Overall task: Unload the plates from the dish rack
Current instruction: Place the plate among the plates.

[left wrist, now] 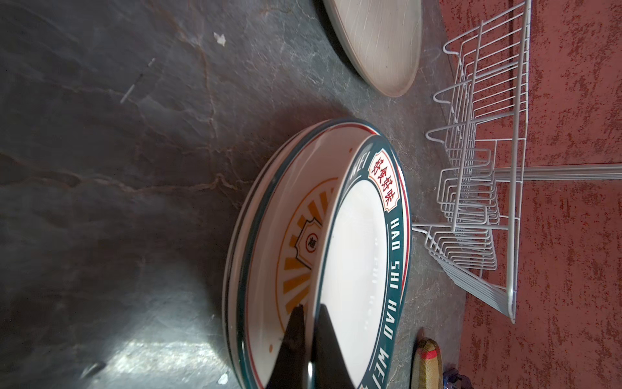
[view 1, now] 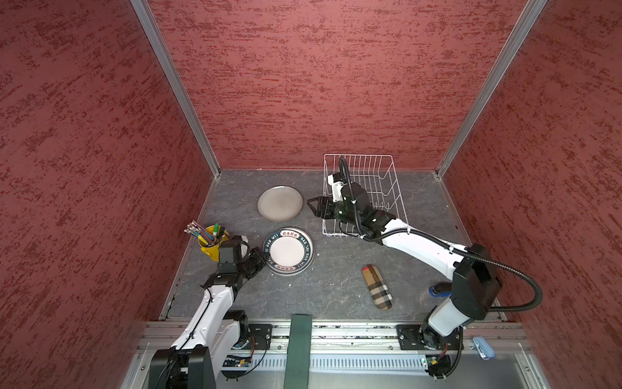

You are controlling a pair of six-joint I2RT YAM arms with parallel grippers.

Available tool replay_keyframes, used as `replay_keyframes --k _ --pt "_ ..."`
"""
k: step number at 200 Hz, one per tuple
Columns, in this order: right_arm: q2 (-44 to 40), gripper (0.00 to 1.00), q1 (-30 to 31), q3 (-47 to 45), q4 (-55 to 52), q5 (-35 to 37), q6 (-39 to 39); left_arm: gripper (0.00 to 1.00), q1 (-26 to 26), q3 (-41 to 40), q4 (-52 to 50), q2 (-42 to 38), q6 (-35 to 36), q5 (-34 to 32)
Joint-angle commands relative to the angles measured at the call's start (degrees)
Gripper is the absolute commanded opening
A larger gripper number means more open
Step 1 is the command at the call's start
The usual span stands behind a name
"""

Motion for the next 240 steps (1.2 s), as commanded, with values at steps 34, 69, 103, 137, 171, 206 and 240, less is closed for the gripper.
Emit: replay_keyframes --k 34,69,103,137,171,206,240 --pt "-0.9 0.70 -0.3 -0.1 -0.4 1.5 -0.7 0.00 0.2 0.2 3.8 1.3 1.2 0.1" --pt "-0.8 0.70 -0.3 0.0 -0.5 1.5 -0.9 0.00 0.1 0.4 3.9 3.1 1.9 0.5" --pt "-0.5 0.70 -0.3 0.2 -0.7 1.5 -1.0 0.00 -0.3 0.5 3.6 4.4 2.1 -0.6" --pt "-0.3 0.70 -0.3 0.5 -0.8 1.5 -1.1 0.13 -0.5 0.8 3.1 5.5 2.0 -1.7" --pt "-0.3 0.70 -0.3 0.6 -1.3 2.2 -1.5 0.19 -1.0 0.7 2.7 4.8 2.3 -3.5" --pt "-0.4 0.70 -0.3 0.7 -1.5 2.4 -1.7 0.31 -1.1 1.7 0.7 5.3 3.7 -3.8" --pt "-0.6 0.70 -0.3 0.5 -1.7 2.6 -1.8 0.54 -1.8 2.4 -1.4 4.0 4.7 -5.8"
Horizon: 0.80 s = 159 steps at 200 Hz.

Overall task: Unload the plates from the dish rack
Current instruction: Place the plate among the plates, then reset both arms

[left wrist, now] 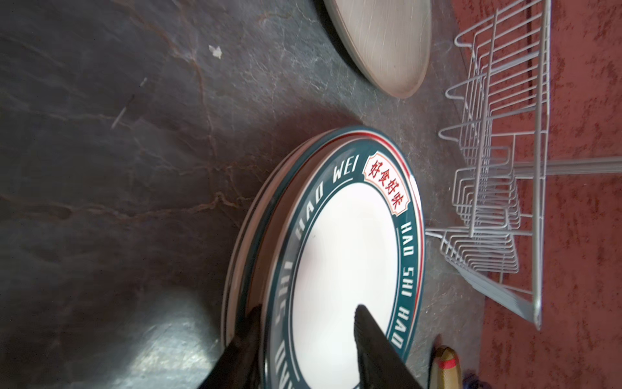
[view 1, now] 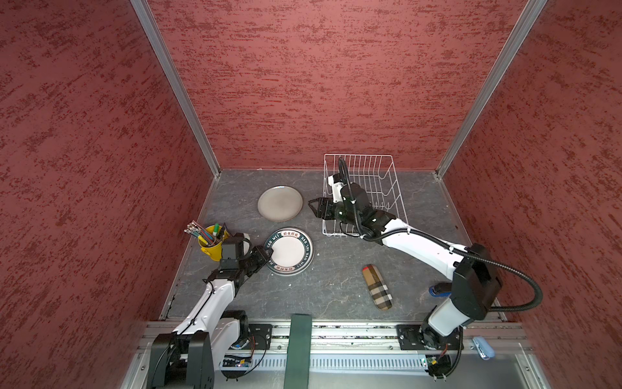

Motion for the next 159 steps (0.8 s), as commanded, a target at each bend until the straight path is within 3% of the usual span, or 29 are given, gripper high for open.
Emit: replay_keyframes --k 1,26,120,134,143,153,159 --pt "-0.6 0.70 -0.3 0.5 -0.1 1.6 -0.9 0.55 -0.6 1.1 -3.6 -1.0 1.9 -3.4" --pt "-1.0 0.70 -0.3 0.1 -0.2 1.9 -0.9 0.65 -1.3 2.3 -6.4 -2.0 2.9 -5.2" --pt "-3.2 0.70 -0.3 -1.3 -0.7 3.8 -1.6 0.73 -3.1 4.7 -12.5 -8.7 4.1 -10.6" --pt "-3.6 0.71 -0.4 -1.6 -1.0 4.4 -2.3 0.81 -3.2 4.2 -11.8 -11.3 3.9 -11.5" --pt "-3.7 0.81 -0.4 -1.5 -1.5 5.1 -2.6 0.99 -3.4 3.9 -11.1 -12.9 4.2 -11.9" --pt "-4.2 0.99 -0.4 -1.5 -2.4 7.1 -2.8 0.99 -3.5 3.7 -10.7 -14.4 4.2 -12.8" --pt "-4.6 0.99 -0.4 -1.7 -2.8 8.3 -3.1 0.99 -3.5 3.7 -10.5 -15.2 4.2 -13.5"
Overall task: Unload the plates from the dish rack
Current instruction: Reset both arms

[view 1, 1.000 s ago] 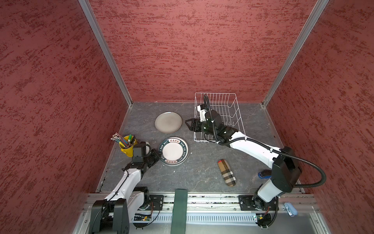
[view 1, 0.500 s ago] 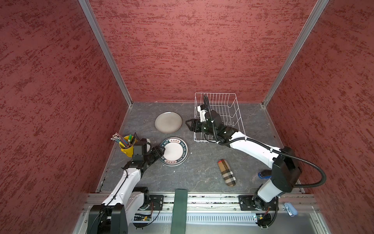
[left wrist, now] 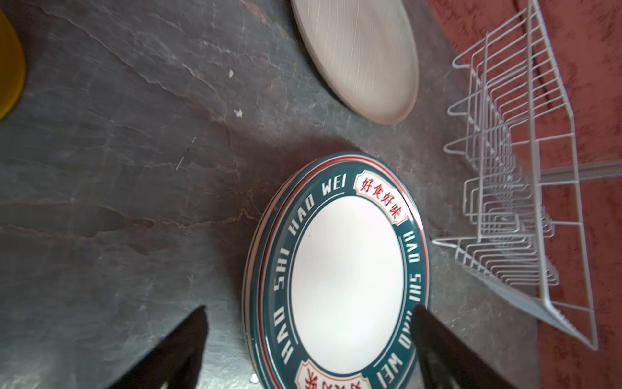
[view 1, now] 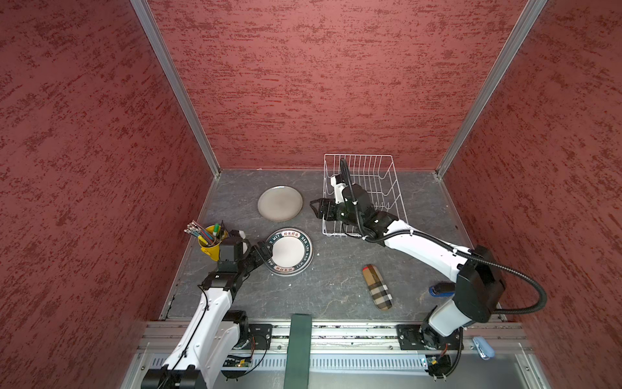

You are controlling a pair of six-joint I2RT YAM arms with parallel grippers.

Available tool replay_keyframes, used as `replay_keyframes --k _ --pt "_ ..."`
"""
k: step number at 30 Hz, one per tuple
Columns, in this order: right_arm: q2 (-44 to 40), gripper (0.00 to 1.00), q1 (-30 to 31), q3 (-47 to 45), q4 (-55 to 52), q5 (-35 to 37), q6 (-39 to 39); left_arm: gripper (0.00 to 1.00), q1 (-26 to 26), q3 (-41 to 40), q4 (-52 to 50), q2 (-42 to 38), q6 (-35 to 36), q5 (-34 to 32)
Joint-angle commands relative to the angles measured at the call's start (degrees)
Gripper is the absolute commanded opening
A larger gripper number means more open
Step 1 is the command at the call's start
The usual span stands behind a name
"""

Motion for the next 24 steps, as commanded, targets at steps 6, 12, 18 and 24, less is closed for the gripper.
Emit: replay_keyframes --k 6,12,18,24 --pt "-7.7 0.99 -0.9 -5.4 1.1 15.9 -2.4 0.99 -0.6 1.8 1.6 -3.6 3.3 -6.3" --pt "-18.3 0.99 -4.7 -15.4 5.6 29.7 -10.6 0.99 -1.3 0.8 8.6 -4.2 6.1 -9.0" --pt "-31.7 0.99 -12.3 -33.3 20.1 42.1 -24.2 0.99 -7.9 -1.4 17.6 -4.4 15.4 -18.4" --pt "-38.7 0.99 -28.8 -46.2 27.5 39.5 -23.7 0.99 -14.6 -3.2 26.7 -1.8 21.7 -25.7"
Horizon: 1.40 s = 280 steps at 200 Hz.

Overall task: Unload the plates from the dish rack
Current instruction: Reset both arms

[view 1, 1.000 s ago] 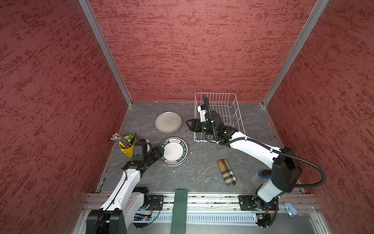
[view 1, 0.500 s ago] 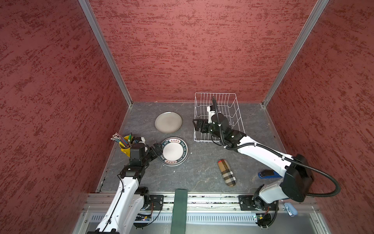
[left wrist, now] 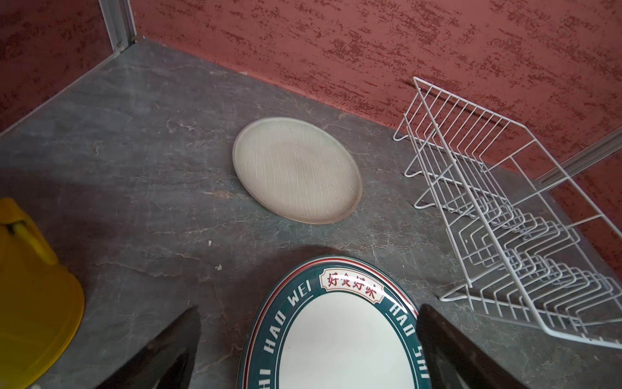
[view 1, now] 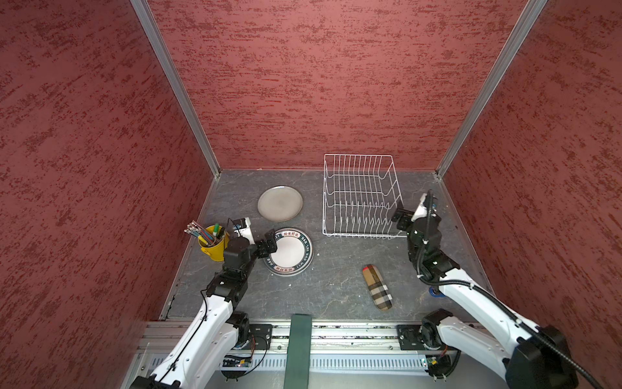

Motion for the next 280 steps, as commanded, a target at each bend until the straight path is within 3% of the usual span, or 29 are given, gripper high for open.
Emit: replay_keyframes --k 1,44,68,100,121,142,168,212,238,272,280 --pt "-2.2 0.99 -7.2 -5.5 9.2 0.5 -1.8 0.99 -2.5 -0.7 7.7 1.5 5.7 -6.5" --pt "2.8 0.99 -14.9 -16.4 26.9 -3.0 -4.0 0.99 -3.4 -0.8 12.6 3.2 9.9 -8.6" --pt "9.4 0.99 -15.6 -19.3 36.3 -3.6 -5.4 0.99 -3.3 -1.4 16.0 2.6 18.1 -9.8" --pt "18.9 0.99 -15.9 -22.1 52.5 -4.7 -7.3 0.99 -0.6 -3.5 22.8 4.8 23.2 -9.2" --pt "22.2 0.99 -16.3 -20.9 53.7 -6.9 -6.5 0.99 3.9 -7.3 37.4 10.7 20.7 -7.0" --pt "27.8 0.99 -16.5 -22.3 63.6 -8.6 -7.2 0.99 8.9 -8.1 48.0 21.6 18.8 -3.4" --pt "27.7 0.99 -16.5 -23.1 63.9 -11.7 -7.6 0.99 10.0 -9.1 61.1 32.3 19.4 -2.4" --pt "30.7 0.99 -16.6 -21.8 63.4 -18.1 -9.8 0.99 11.0 -7.1 67.0 43.6 19.1 0.0" --pt "35.2 0.99 -16.5 -20.6 66.4 -17.8 -10.4 0.99 11.1 -6.8 72.3 49.2 19.6 0.3" --pt "33.7 0.99 -16.6 -17.4 57.7 -17.9 -9.8 0.99 11.6 1.1 55.2 47.8 17.4 -2.5" --pt "34.0 0.99 -16.6 -16.0 55.6 -17.8 -9.8 1.00 13.8 1.9 52.9 47.4 16.1 1.6"
